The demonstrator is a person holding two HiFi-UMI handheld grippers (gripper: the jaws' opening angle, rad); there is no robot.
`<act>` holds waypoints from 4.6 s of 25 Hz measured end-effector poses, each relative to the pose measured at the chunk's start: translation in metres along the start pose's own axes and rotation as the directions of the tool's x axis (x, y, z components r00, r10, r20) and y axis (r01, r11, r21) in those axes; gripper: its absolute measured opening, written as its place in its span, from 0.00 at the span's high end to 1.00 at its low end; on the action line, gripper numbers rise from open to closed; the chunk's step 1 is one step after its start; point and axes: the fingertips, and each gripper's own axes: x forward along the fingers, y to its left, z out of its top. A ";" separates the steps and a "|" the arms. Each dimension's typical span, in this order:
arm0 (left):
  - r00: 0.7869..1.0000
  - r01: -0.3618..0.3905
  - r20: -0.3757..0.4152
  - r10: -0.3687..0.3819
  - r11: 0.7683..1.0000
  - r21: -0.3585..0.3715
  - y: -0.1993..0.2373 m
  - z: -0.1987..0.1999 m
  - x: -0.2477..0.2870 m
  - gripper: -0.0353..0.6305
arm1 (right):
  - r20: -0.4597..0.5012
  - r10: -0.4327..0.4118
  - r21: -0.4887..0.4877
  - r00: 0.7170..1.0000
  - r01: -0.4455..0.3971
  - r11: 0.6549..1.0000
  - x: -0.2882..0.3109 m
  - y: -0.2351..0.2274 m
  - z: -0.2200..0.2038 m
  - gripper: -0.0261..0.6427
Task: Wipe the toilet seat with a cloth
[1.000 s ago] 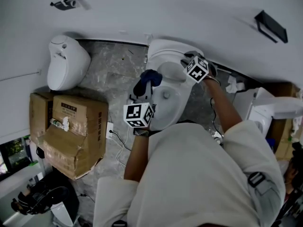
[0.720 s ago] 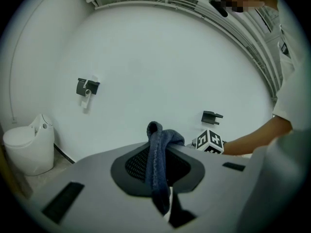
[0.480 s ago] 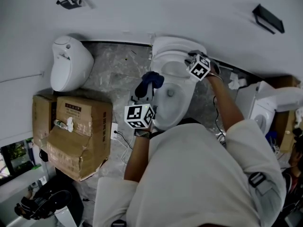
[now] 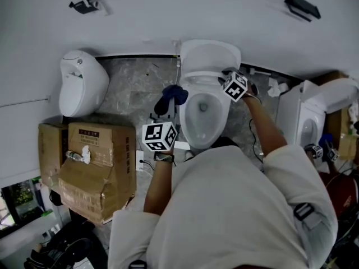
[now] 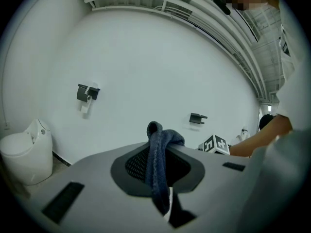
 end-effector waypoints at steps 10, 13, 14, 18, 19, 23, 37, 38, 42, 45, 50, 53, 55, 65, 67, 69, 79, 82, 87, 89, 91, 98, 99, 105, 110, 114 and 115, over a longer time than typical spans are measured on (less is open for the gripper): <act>0.997 0.072 -0.021 -0.071 0.997 0.040 0.002 -0.028 -0.064 0.89 | -0.099 0.056 -0.020 0.993 -0.058 0.998 -0.023 0.114 -0.042 0.72; 0.995 0.087 -0.044 -0.084 0.995 0.058 0.007 -0.041 -0.083 0.89 | -0.124 0.062 0.003 0.990 -0.062 0.998 -0.024 0.136 -0.054 0.71; 0.995 0.090 -0.052 -0.088 0.994 0.054 0.010 -0.046 -0.089 0.89 | -0.130 0.064 0.002 0.989 -0.064 0.998 -0.025 0.143 -0.056 0.70; 0.992 0.097 -0.080 -0.093 0.994 0.040 0.018 -0.063 -0.107 0.89 | -0.156 0.064 -0.017 0.986 -0.068 0.998 -0.025 0.177 -0.065 0.69; 0.992 0.097 -0.085 -0.094 0.995 0.035 0.019 -0.068 -0.109 0.89 | -0.159 0.066 -0.020 0.985 -0.070 0.997 -0.025 0.184 -0.066 0.69; 0.987 0.114 -0.113 -0.110 0.993 0.022 0.015 -0.090 -0.119 0.89 | -0.145 0.114 0.005 0.983 -0.115 0.993 -0.019 0.217 -0.080 0.66; 0.963 0.190 -0.195 -0.186 0.982 0.001 -0.015 -0.144 -0.125 0.89 | -0.150 0.192 0.090 0.970 -0.180 0.979 -0.002 0.298 -0.122 0.62; 0.963 0.187 -0.196 -0.184 0.982 -0.001 -0.015 -0.147 -0.125 0.89 | -0.150 0.194 0.085 0.970 -0.182 0.979 -0.001 0.303 -0.125 0.62; 0.963 0.175 -0.209 -0.173 0.985 -0.008 -0.011 -0.160 -0.118 0.89 | -0.140 0.220 0.075 0.965 -0.211 0.974 0.008 0.321 -0.136 0.61; 0.959 0.173 -0.227 -0.170 0.985 -0.008 -0.009 -0.171 -0.114 0.89 | -0.148 0.262 0.071 0.954 -0.254 0.965 0.014 0.338 -0.146 0.61; 0.952 0.171 -0.256 -0.167 0.985 -0.007 -0.008 -0.190 -0.105 0.89 | -0.142 0.335 0.142 0.931 -0.316 0.938 0.028 0.357 -0.163 0.61; 0.947 0.169 -0.276 -0.165 0.986 -0.012 -0.008 -0.203 -0.103 0.89 | -0.164 0.361 0.125 0.918 -0.344 0.931 0.036 0.374 -0.173 0.61; 0.945 0.164 -0.285 -0.162 0.986 -0.017 -0.008 -0.210 -0.102 0.89 | -0.179 0.374 0.101 0.910 -0.361 0.927 0.042 0.385 -0.180 0.61; 0.933 0.144 -0.329 -0.146 0.989 -0.033 0.003 -0.250 -0.083 0.89 | -0.209 0.418 0.106 0.884 -0.405 0.908 0.083 0.419 -0.214 0.61; 0.930 0.140 -0.339 -0.145 0.989 -0.040 0.004 -0.260 -0.079 0.89 | -0.219 0.423 0.094 0.879 -0.412 0.906 0.090 0.428 -0.220 0.62; 0.926 0.140 -0.346 -0.149 0.989 -0.049 0.002 -0.267 -0.073 0.89 | -0.232 0.430 0.087 0.872 -0.422 0.902 0.095 0.434 -0.226 0.63; 0.926 0.122 -0.353 -0.137 0.990 -0.064 0.018 -0.292 -0.039 0.89 | -0.286 0.458 0.152 0.842 -0.432 0.889 0.140 0.450 -0.257 0.64; 0.923 0.100 -0.367 -0.117 0.993 -0.065 0.026 -0.299 -0.039 0.89 | -0.283 0.451 0.178 0.847 -0.415 0.892 0.147 0.452 -0.262 0.64; 0.923 0.062 -0.375 -0.086 0.995 -0.076 0.039 -0.310 -0.037 0.89 | -0.244 0.441 0.228 0.864 -0.391 0.892 0.149 0.446 -0.262 0.70; 0.920 0.059 -0.382 -0.086 0.995 -0.083 0.038 -0.313 -0.035 0.89 | -0.226 0.440 0.269 0.869 -0.378 0.886 0.146 0.444 -0.259 0.70; 0.919 0.060 -0.384 -0.090 0.994 -0.089 0.037 -0.313 -0.030 0.89 | -0.191 0.408 0.311 0.893 -0.339 0.888 0.142 0.436 -0.254 0.74; 0.922 0.066 -0.376 -0.093 0.994 -0.085 0.037 -0.305 0.010 0.89 | -0.090 0.282 0.447 0.955 -0.214 0.869 0.128 0.386 -0.239 0.87; 0.923 0.071 -0.373 -0.097 0.994 -0.084 0.036 -0.305 0.018 0.89 | -0.080 0.259 0.465 0.963 -0.194 0.864 0.126 0.375 -0.238 0.88; 0.924 0.097 -0.363 -0.119 0.992 -0.079 0.039 -0.323 0.074 0.89 | -0.021 0.121 0.577 0.992 -0.087 0.812 0.116 0.308 -0.234 0.91; 0.925 0.086 -0.360 -0.120 0.990 -0.108 0.041 -0.354 0.120 0.89 | 0.044 -0.004 0.679 0.999 -0.027 0.734 0.105 0.256 -0.231 0.91; 0.927 0.085 -0.353 -0.124 0.989 -0.124 0.043 -0.381 0.151 0.89 | 0.076 -0.071 0.701 0.995 -0.003 0.713 0.098 0.228 -0.227 0.91; 0.928 0.084 -0.352 -0.124 0.989 -0.126 0.044 -0.387 0.158 0.89 | 0.083 -0.081 0.705 0.993 -0.001 0.709 0.097 0.224 -0.226 0.91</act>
